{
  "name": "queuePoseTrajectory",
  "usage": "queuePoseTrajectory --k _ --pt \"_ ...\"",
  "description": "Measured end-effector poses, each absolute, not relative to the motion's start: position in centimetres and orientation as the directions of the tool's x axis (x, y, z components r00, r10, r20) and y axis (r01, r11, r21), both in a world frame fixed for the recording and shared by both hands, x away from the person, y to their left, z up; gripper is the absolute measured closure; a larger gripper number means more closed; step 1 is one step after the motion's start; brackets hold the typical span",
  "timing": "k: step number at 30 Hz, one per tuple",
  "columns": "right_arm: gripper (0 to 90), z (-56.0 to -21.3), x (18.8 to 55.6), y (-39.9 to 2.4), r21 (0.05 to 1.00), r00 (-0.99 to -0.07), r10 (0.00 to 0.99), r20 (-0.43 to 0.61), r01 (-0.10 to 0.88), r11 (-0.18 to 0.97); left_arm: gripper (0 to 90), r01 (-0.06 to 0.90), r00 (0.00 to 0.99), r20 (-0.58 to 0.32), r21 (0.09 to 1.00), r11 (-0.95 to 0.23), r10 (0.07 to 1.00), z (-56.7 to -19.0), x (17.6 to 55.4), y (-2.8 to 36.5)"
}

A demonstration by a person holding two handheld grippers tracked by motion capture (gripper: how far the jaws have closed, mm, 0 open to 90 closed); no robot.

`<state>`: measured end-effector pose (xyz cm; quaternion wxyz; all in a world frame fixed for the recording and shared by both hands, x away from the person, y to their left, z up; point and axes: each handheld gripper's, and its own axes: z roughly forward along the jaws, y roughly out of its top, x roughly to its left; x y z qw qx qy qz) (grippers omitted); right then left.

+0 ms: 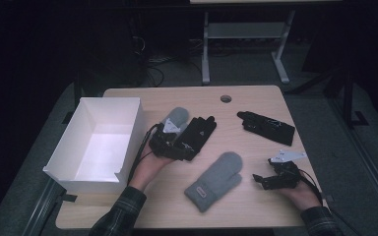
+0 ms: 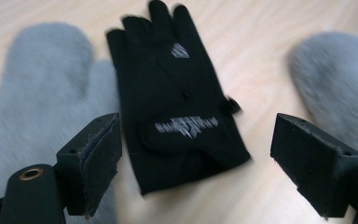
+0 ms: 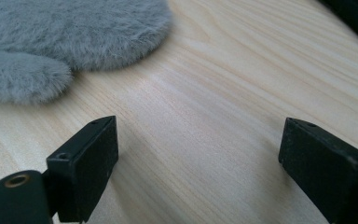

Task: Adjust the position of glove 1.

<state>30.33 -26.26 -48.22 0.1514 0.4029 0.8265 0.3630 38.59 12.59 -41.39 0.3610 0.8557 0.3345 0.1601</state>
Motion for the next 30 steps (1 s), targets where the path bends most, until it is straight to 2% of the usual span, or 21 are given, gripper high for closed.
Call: queuePoseTrajectory --k 5,12,15,22,25,30 --pt "11.7 -48.2 30.3 -26.3 0.722 -0.629 0.776 0.043 0.557 0.411 16.0 0.464 0.704 0.029 0.738 -0.49 0.709 -40.9 40.7 12.3" --pt "11.7 -48.2 30.3 -26.3 0.722 -0.629 0.776 0.042 0.556 0.412 17.4 0.48 0.666 0.067 0.724 -0.496 0.743 -40.8 43.5 12.3" --pt "11.7 -48.2 30.3 -26.3 0.722 -0.63 0.776 0.042 0.556 0.412 17.8 0.495 0.654 0.059 0.72 -0.486 0.754 -41.3 44.5 12.5" --pt "11.7 -48.2 30.3 -26.3 0.723 -0.63 0.775 0.043 0.555 0.412 20.7 0.527 0.619 0.103 0.68 -0.51 0.778 -42.4 46.6 13.3" --pt "11.7 -48.2 30.3 -26.3 0.722 -0.63 0.775 0.043 0.556 0.412 21.9 0.551 0.597 0.073 0.687 -0.474 0.799 -43.1 47.2 13.7" --pt "11.7 -48.2 30.3 -26.3 0.723 -0.63 0.775 0.043 0.555 0.412 25.7 0.586 0.589 0.074 0.647 -0.488 0.805 -44.6 47.8 14.0"
